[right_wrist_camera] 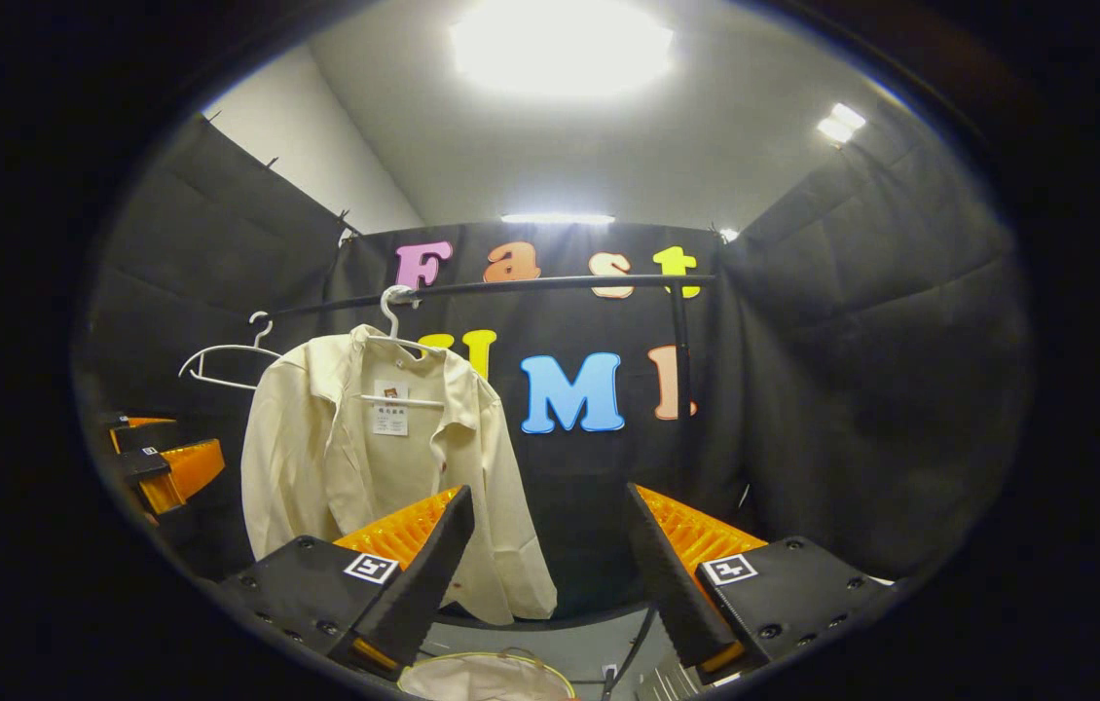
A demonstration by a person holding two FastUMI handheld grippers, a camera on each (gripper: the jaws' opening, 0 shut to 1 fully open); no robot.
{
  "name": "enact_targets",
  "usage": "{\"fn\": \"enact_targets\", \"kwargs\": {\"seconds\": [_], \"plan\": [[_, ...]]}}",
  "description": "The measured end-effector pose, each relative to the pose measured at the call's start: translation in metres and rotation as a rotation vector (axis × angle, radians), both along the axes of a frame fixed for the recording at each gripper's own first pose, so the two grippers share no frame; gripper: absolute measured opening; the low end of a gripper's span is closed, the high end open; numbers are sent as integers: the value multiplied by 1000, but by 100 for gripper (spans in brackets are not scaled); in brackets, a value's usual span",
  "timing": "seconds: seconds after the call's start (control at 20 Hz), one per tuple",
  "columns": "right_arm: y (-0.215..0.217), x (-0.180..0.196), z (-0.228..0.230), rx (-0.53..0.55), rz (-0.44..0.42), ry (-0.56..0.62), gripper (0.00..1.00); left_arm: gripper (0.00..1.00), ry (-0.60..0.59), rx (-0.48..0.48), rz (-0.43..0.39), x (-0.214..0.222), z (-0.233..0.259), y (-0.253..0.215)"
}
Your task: Grasp the clothes on the hanger with both hands and then place them into the laundry hamper below.
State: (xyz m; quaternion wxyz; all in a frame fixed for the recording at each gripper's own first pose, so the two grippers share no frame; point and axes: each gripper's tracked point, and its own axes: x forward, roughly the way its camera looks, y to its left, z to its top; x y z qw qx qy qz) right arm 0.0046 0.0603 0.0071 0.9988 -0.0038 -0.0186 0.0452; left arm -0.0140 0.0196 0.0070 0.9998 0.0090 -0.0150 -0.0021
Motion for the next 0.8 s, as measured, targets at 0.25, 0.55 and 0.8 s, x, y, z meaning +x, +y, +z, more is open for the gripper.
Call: {"fn": "enact_targets", "kwargs": {"seconds": [0.25, 0.55, 0.8], "plan": [[21, 53, 5, 27, 96, -12, 97, 92, -3, -6, 43, 30, 4, -12], [41, 114, 3, 39, 200, -6, 97, 93, 4, 1, 95, 73, -1, -30], [60, 157, -2, 46, 281, 1, 97, 94, 14, 8, 130, 109, -11, -46]]}}
